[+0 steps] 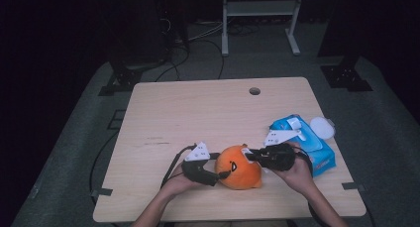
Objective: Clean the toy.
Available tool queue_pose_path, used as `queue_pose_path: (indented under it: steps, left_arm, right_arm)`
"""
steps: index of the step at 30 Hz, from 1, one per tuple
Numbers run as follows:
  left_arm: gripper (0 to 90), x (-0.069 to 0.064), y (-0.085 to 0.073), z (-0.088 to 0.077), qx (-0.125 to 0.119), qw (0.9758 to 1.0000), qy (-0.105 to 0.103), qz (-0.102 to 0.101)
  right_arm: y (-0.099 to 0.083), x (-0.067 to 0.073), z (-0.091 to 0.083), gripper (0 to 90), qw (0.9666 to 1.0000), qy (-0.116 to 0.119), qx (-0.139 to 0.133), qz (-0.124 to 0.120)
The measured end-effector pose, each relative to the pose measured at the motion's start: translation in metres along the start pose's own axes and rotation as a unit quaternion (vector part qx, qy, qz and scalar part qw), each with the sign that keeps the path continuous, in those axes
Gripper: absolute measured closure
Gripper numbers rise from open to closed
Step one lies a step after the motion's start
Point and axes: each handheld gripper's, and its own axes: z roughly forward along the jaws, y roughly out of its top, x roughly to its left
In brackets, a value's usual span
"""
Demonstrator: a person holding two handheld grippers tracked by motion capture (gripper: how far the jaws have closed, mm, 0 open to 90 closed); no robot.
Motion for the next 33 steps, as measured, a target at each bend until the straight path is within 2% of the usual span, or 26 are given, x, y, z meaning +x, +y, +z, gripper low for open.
queue_pose_path:
  steps: [2, 6, 8, 10, 12, 15, 17, 20, 24, 26, 27, 28, 29, 31, 33]
  left_arm:
    - [17.7, 0.000, 0.003, -0.001, 0.003, 0.9999, -0.011, -0.011]
    - [11.3, -0.002, 0.007, -0.003, -0.020, 0.9987, -0.034, -0.032]
    - [11.6, -0.004, 0.008, -0.001, -0.015, 0.9987, -0.038, -0.032]
    - [16.5, -0.006, 0.007, 0.000, -0.011, 0.9991, -0.038, -0.019]
    - [21.8, -0.009, 0.008, -0.001, -0.005, 0.9994, -0.031, -0.010]
    - [24.1, -0.011, 0.008, 0.001, -0.005, 0.9995, -0.030, 0.003]
    - [24.3, -0.012, 0.008, 0.001, -0.006, 0.9995, -0.031, 0.008]
    - [23.4, -0.012, 0.008, 0.001, -0.004, 0.9995, -0.030, 0.008]
    - [13.5, -0.007, 0.011, -0.001, -0.004, 0.9991, -0.040, -0.016]
    - [9.6, -0.004, 0.012, 0.000, 0.000, 0.9976, -0.051, -0.047]
    - [8.9, -0.005, 0.011, 0.002, 0.008, 0.9969, -0.057, -0.054]
    - [8.7, -0.007, 0.010, 0.005, 0.015, 0.9966, -0.063, -0.050]
    - [12.4, -0.009, 0.010, 0.007, 0.016, 0.9970, -0.063, -0.042]
    - [25.1, -0.012, 0.012, 0.005, 0.015, 0.9986, -0.047, -0.021]
    - [36.3, -0.016, 0.017, 0.001, 0.001, 0.9996, -0.029, 0.008]
  right_arm:
    - [-0.001, 0.007, 0.002, 80.8, 0.9999, -0.002, 0.006, -0.014]
    - [-0.003, 0.028, 0.001, 80.7, 0.9990, 0.013, 0.007, -0.043]
    - [-0.003, 0.037, -0.001, 80.7, 0.9985, 0.016, 0.009, -0.052]
    - [-0.004, 0.041, -0.002, 80.7, 0.9983, 0.019, 0.011, -0.055]
    - [-0.005, 0.037, -0.004, 80.7, 0.9984, 0.028, 0.007, -0.048]
    - [-0.001, 0.023, -0.008, 80.4, 0.9990, 0.039, -0.012, -0.020]
    - [0.000, 0.013, -0.008, 80.3, 0.9992, 0.030, -0.025, -0.004]
    - [0.000, 0.005, -0.005, 80.4, 0.9993, 0.028, -0.025, 0.005]
    - [-0.004, 0.012, -0.003, 80.7, 0.9996, 0.023, -0.016, -0.003]
    - [-0.007, 0.023, -0.003, 80.7, 0.9992, 0.037, -0.015, -0.011]
    - [-0.008, 0.030, -0.003, 80.8, 0.9987, 0.046, -0.015, -0.017]
    - [-0.008, 0.036, -0.005, 80.8, 0.9984, 0.049, -0.014, -0.026]
    - [-0.008, 0.041, -0.006, 80.8, 0.9983, 0.045, -0.010, -0.037]
    - [-0.006, 0.044, -0.009, 80.8, 0.9981, 0.036, -0.006, -0.049]
    - [-0.003, 0.040, -0.013, 81.0, 0.9983, 0.032, -0.013, -0.046]
